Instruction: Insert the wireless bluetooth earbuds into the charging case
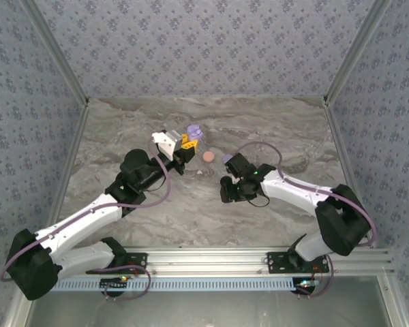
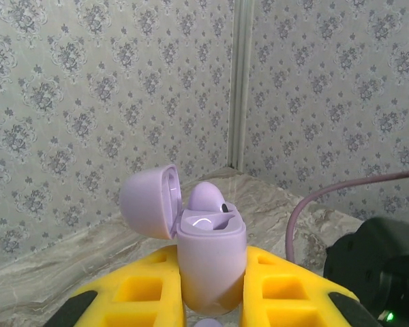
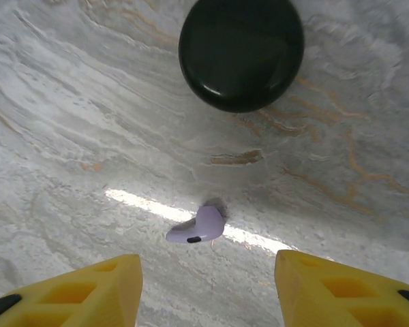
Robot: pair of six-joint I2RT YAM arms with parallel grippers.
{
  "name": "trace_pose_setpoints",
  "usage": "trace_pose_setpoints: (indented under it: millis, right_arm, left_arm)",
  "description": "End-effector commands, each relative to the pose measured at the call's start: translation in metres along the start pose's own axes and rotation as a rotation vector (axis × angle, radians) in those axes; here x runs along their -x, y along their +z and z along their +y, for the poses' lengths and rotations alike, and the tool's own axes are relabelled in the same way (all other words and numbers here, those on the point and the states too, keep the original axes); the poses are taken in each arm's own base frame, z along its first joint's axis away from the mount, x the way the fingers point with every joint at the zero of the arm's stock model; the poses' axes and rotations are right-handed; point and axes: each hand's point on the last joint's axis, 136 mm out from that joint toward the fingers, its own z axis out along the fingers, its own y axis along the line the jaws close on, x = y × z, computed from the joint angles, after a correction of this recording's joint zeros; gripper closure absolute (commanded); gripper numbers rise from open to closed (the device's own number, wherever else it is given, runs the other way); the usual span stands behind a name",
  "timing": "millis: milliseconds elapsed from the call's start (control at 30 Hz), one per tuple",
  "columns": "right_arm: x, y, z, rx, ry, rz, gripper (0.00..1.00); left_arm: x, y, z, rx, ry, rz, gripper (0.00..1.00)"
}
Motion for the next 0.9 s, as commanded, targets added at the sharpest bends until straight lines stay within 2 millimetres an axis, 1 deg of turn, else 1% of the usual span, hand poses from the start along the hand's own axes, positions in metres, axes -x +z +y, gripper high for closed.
trace_pose_setpoints:
  millis: [0,200,333,467,633,867]
  right_arm:
    - [0.005,0.008,-0.003,-0.047,0.017,-0.004,0.46]
    - [0.001,0.023,-0.003,-0.088,-0.007,0.041,0.51]
    - [-0.001,0.03,-0.002,-0.094,-0.016,0.055,0.52]
    - [-0.001,0.032,-0.002,-0.113,-0.026,0.061,0.55]
    - [-0.005,0.035,-0.005,-0.134,-0.028,0.075,0.6]
    - [-0.01,0.037,-0.005,-0.129,-0.03,0.097,0.69]
  left_arm:
    - [0.008,-0.003,0.0,0.006,0.012,-0.028,0.98]
    - [0.01,-0.008,0.001,0.014,0.018,-0.032,0.98]
    - [0.008,-0.008,0.002,0.017,0.016,-0.029,0.98]
    - [0.007,-0.008,0.002,0.017,0.016,-0.026,0.98]
    - [0.007,-0.008,0.002,0.018,0.015,-0.026,0.98]
    - [0.006,-0.008,0.002,0.018,0.011,-0.023,0.98]
